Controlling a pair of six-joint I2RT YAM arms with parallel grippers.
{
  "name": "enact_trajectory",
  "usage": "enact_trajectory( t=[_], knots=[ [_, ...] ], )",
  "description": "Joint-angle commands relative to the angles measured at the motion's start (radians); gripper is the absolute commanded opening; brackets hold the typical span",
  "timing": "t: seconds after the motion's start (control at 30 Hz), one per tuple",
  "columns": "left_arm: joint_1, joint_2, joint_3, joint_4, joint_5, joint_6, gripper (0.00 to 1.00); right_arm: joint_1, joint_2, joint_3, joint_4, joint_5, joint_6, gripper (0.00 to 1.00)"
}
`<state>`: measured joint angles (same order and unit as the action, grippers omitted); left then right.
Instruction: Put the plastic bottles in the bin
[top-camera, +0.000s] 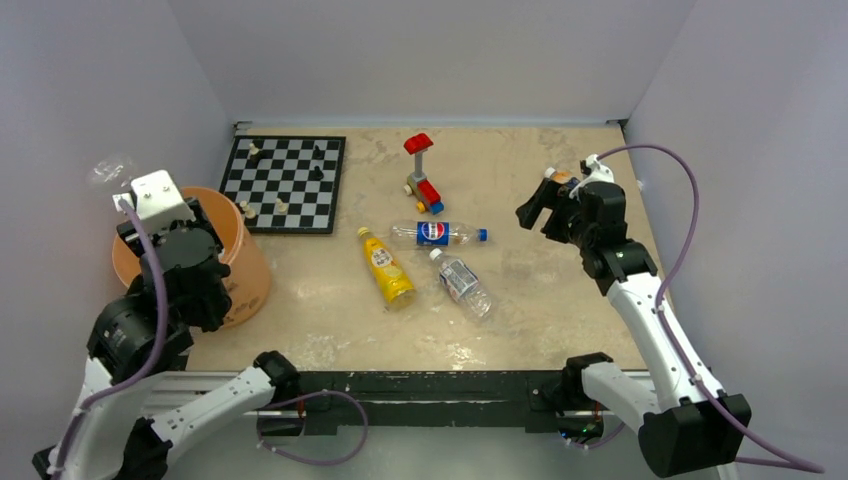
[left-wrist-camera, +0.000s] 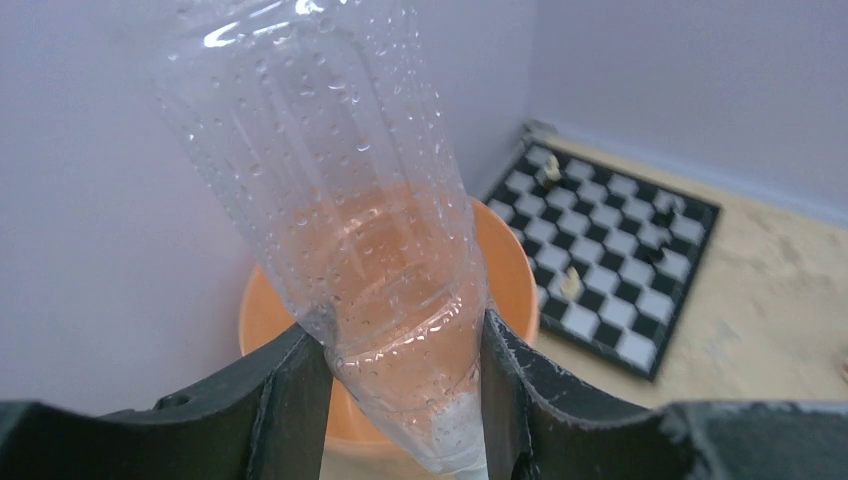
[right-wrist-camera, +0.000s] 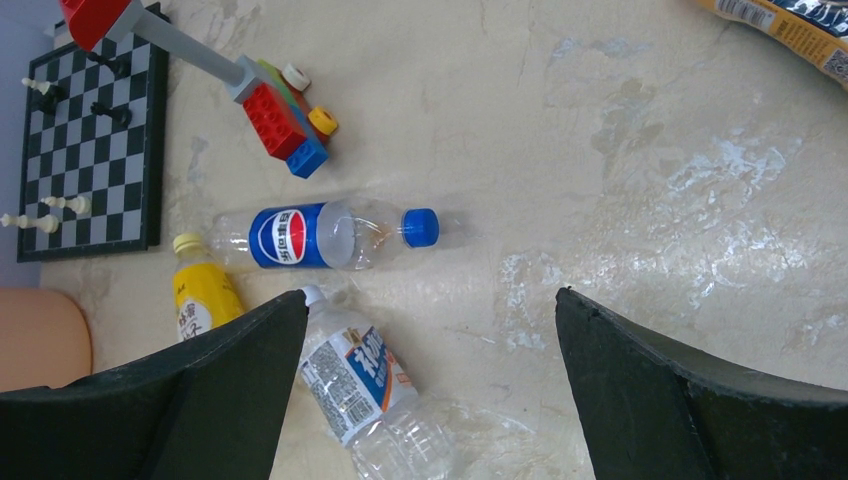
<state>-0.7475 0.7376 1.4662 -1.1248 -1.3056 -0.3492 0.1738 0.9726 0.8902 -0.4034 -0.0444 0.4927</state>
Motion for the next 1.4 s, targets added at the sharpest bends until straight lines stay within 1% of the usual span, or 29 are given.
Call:
enact_trajectory(
  t=[0.0, 0.03, 0.07, 0.1, 0.17, 0.27, 0.33, 0.37, 0.47, 0.57, 0.7, 0.73, 0.77, 0.8, 0.83, 0.9, 0.97, 1.03, 1.07, 1.13, 1.2, 1.23, 1.3, 1.37],
  knots=[
    [0.165, -0.071, -0.222, 0.853, -0.09, 0.712, 0.0, -0.002, 0.018, 0.051, 0.018, -0.05, -0.011, 0.99],
    [0.192, -0.07, -0.266, 0.993, -0.09, 0.817, 0.0, -0.002, 0.016, 0.052, 0.018, -0.053, -0.011, 0.99],
    [0.217, -0.056, -0.29, 1.093, -0.081, 0.89, 0.0, -0.002, 0.014, 0.052, 0.018, -0.054, -0.011, 0.99],
    [0.234, -0.028, -0.29, 1.107, -0.082, 0.911, 0.0, -0.003, 0.009, 0.053, 0.016, -0.055, -0.012, 0.99],
    [0.265, 0.033, -0.257, 1.016, -0.065, 0.839, 0.0, -0.002, 0.002, 0.049, 0.015, -0.057, -0.015, 0.99],
    [0.341, 0.118, -0.163, 0.72, 0.014, 0.562, 0.0, -0.003, -0.007, 0.047, 0.004, -0.06, -0.016, 0.99],
    [0.412, 0.179, -0.085, 0.508, 0.112, 0.381, 0.0, -0.003, -0.021, 0.044, -0.007, -0.061, -0.018, 0.99],
    [0.446, 0.208, -0.051, 0.433, 0.148, 0.308, 0.0, -0.002, -0.03, 0.038, -0.011, -0.059, -0.019, 0.99],
    [0.517, 0.268, 0.012, 0.275, 0.216, 0.192, 0.0, -0.003, -0.06, 0.017, -0.014, -0.059, -0.025, 0.99],
    [0.565, 0.283, -0.007, 0.217, 0.251, 0.116, 0.0, -0.002, -0.077, 0.0, -0.015, -0.063, -0.024, 0.99],
    [0.622, 0.262, -0.117, 0.253, 0.24, 0.1, 0.0, -0.002, -0.087, -0.002, -0.022, -0.065, -0.035, 0.99],
    [0.631, 0.258, -0.137, 0.253, 0.24, 0.091, 0.06, -0.003, -0.09, 0.0, -0.026, -0.066, -0.041, 0.99],
    [0.637, 0.255, -0.152, 0.252, 0.242, 0.08, 0.17, -0.002, -0.09, 0.005, -0.031, -0.066, -0.045, 0.99],
    [0.639, 0.252, -0.164, 0.248, 0.246, 0.072, 0.3, -0.002, -0.092, 0.009, -0.035, -0.065, -0.049, 0.99],
    [0.64, 0.252, -0.167, 0.235, 0.25, 0.059, 0.46, -0.002, -0.093, 0.013, -0.04, -0.06, -0.053, 0.99],
    [0.64, 0.259, -0.143, 0.16, 0.251, -0.008, 0.67, -0.003, -0.095, 0.02, -0.054, -0.05, -0.06, 0.99],
    [0.64, 0.261, -0.119, 0.111, 0.28, -0.043, 0.8, -0.002, -0.099, 0.023, -0.065, -0.041, -0.071, 0.99],
    [0.637, 0.26, -0.097, 0.075, 0.322, -0.061, 0.98, -0.003, -0.105, 0.018, -0.069, -0.032, -0.074, 0.99],
    [0.636, 0.257, -0.095, 0.073, 0.344, -0.055, 1.0, -0.002, -0.109, 0.015, -0.071, -0.026, -0.073, 0.99],
    [0.634, 0.254, -0.082, 0.046, 0.359, -0.058, 1.0, -0.003, -0.122, 0.006, -0.066, -0.02, -0.068, 0.99],
    [0.606, 0.249, -0.051, 0.002, 0.392, -0.068, 1.0, -0.003, -0.134, -0.003, -0.057, -0.014, -0.064, 0.99],
    [0.57, 0.244, -0.027, -0.037, 0.412, -0.087, 1.0, -0.003, -0.138, -0.006, -0.053, -0.011, -0.062, 0.99],
    [0.457, 0.239, 0.0, -0.079, 0.438, -0.137, 1.0, -0.002, -0.14, -0.012, -0.044, -0.008, -0.057, 0.99],
    [0.35, 0.26, 0.021, -0.137, 0.504, -0.22, 1.0, -0.002, -0.133, -0.014, -0.039, -0.008, -0.054, 0.99]
  ],
)
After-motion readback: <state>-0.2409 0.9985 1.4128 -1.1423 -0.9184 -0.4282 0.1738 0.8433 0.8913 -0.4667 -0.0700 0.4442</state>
